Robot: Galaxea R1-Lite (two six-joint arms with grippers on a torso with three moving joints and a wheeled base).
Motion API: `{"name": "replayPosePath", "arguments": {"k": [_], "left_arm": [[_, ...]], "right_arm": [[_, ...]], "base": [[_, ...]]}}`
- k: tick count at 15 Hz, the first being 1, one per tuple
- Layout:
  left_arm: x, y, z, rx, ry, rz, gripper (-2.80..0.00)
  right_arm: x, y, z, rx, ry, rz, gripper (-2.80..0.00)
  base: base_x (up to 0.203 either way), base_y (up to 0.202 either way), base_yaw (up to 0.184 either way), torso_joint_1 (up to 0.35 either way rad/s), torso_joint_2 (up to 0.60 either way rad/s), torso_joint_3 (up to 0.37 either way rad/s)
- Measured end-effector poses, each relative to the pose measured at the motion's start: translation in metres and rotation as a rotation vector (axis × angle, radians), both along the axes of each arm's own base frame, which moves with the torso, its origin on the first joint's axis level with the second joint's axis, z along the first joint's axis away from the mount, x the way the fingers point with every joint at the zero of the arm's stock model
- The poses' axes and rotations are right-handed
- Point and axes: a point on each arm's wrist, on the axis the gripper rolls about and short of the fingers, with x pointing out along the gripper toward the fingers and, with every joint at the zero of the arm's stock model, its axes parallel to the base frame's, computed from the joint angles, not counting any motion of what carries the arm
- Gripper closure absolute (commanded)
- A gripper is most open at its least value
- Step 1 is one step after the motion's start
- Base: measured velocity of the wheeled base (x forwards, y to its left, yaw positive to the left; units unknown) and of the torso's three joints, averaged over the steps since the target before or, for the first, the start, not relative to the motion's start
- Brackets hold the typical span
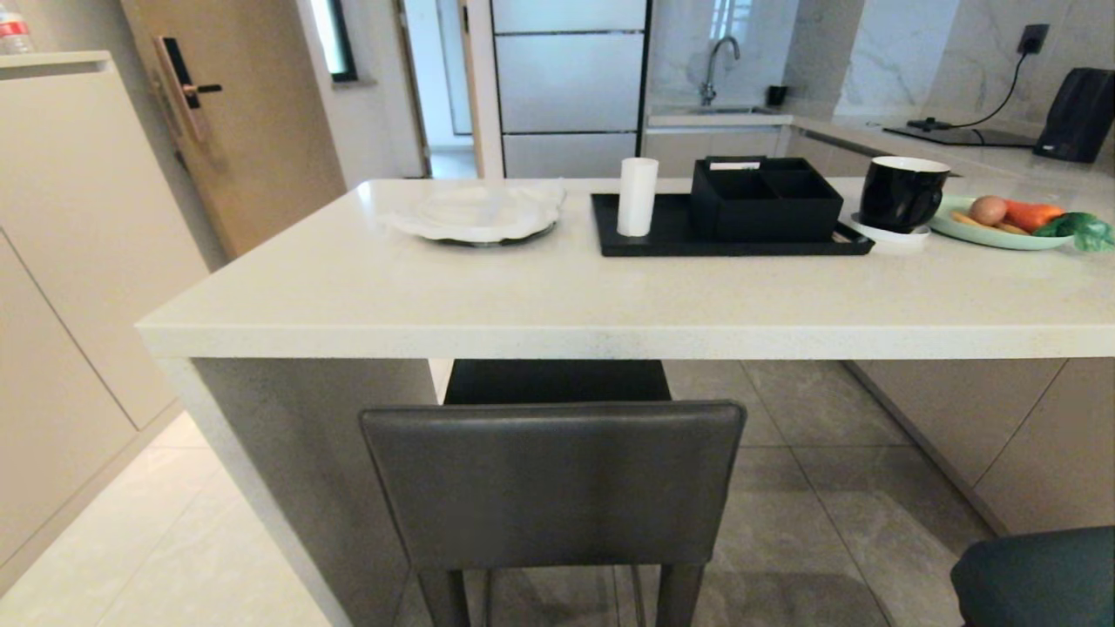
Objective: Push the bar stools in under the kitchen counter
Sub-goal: Push the blue chair back under the dining table
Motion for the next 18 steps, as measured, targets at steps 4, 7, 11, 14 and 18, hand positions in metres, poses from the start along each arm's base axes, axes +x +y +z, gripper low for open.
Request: {"name": "replayPosePath", "arguments": {"k": [4,7,11,14,18], "left_arm": [[-0.004,-0.006,-0.003,0.020,-0.003,-0.081,0.00],[-0.010,0.000,0.003,0.010,-0.005,-0.084,0.00],[-0.018,0.002,0.007,0.017,0.017,-0.101,0.00],[-0.015,0.002,0.006,0.051,0.021,-0.094,0.00],[-0.016,-0.009,0.007,0.076,0.016,-0.067,0.00]], "right_arm": [[-0.001,0.000,0.001,0.001,-0.008,0.021,0.00],[-0.006,0.000,0.011,0.054,-0.041,0.035,0.00],[-0.009,0.002,0.005,0.034,0.004,0.087,0.00],[-0.016,0.002,-0.009,0.028,0.045,0.115,0.00],[-0.017,0.003,-0.014,0.026,0.042,0.121,0.00]], "base": [[0.000,0.000,0.000,0.000,0.00,0.000],[0.000,0.000,0.000,0.000,0.00,0.000],[0.000,0.000,0.000,0.000,0.00,0.000],[0.000,0.000,0.000,0.000,0.00,0.000],[0.000,0.000,0.000,0.000,0.00,0.000]]}}
